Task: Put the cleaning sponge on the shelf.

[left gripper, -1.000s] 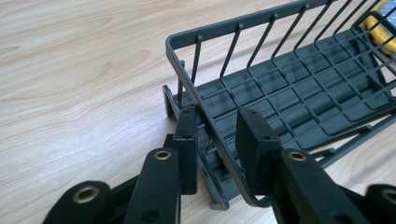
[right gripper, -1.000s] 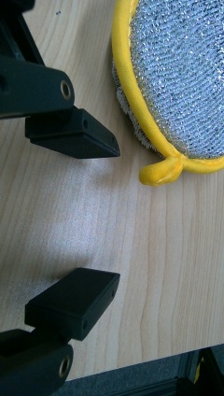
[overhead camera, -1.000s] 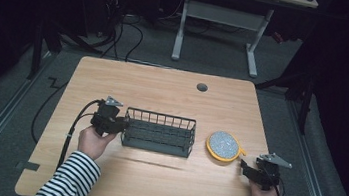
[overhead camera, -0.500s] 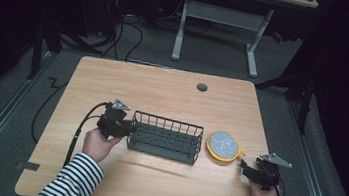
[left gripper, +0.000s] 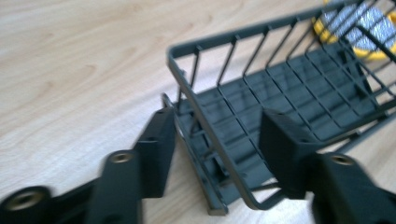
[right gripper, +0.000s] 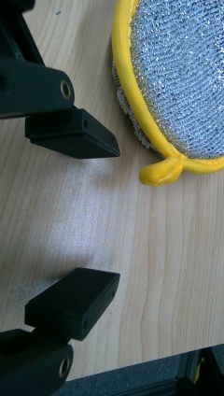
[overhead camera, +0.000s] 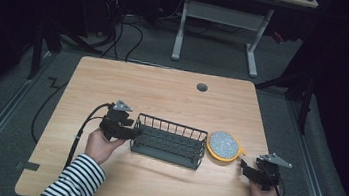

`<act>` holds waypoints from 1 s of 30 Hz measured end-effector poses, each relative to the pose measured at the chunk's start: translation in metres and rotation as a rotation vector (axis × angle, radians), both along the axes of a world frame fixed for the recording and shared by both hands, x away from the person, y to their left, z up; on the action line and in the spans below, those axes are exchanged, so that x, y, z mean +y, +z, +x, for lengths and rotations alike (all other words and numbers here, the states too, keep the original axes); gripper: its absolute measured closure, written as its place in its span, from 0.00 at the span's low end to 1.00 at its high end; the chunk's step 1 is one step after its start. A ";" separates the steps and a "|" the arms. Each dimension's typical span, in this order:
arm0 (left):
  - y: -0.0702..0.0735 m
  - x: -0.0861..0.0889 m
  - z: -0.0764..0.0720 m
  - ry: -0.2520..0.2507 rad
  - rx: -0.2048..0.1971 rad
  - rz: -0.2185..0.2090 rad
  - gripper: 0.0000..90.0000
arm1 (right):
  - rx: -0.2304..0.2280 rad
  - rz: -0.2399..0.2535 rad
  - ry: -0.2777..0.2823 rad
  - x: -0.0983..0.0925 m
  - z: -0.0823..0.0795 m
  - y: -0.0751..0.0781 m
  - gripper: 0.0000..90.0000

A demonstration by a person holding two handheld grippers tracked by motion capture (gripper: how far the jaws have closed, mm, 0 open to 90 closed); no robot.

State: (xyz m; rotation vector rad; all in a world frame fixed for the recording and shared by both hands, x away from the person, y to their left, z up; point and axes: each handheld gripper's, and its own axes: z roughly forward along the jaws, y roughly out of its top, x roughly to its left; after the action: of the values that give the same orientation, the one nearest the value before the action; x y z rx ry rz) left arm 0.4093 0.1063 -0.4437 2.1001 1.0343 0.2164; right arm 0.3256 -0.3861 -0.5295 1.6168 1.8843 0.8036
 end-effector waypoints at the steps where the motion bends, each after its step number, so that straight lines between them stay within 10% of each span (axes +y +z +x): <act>1: 0.001 0.002 0.000 0.009 -0.006 -0.014 0.46 | 0.000 0.000 0.000 0.000 0.000 0.000 0.38; 15: 0.012 0.046 -0.004 0.112 -0.085 -0.011 0.39 | 0.003 -0.001 0.000 0.000 0.000 0.000 0.38; 30: -0.022 0.107 -0.019 0.300 -0.084 0.012 0.39 | 0.002 -0.002 -0.002 0.000 0.000 0.000 0.38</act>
State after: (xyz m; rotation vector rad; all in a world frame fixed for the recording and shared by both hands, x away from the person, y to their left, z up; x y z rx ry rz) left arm 0.3901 0.2132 -0.4661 1.9223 1.2968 0.4553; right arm 0.3255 -0.3857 -0.5294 1.6188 1.8842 0.7998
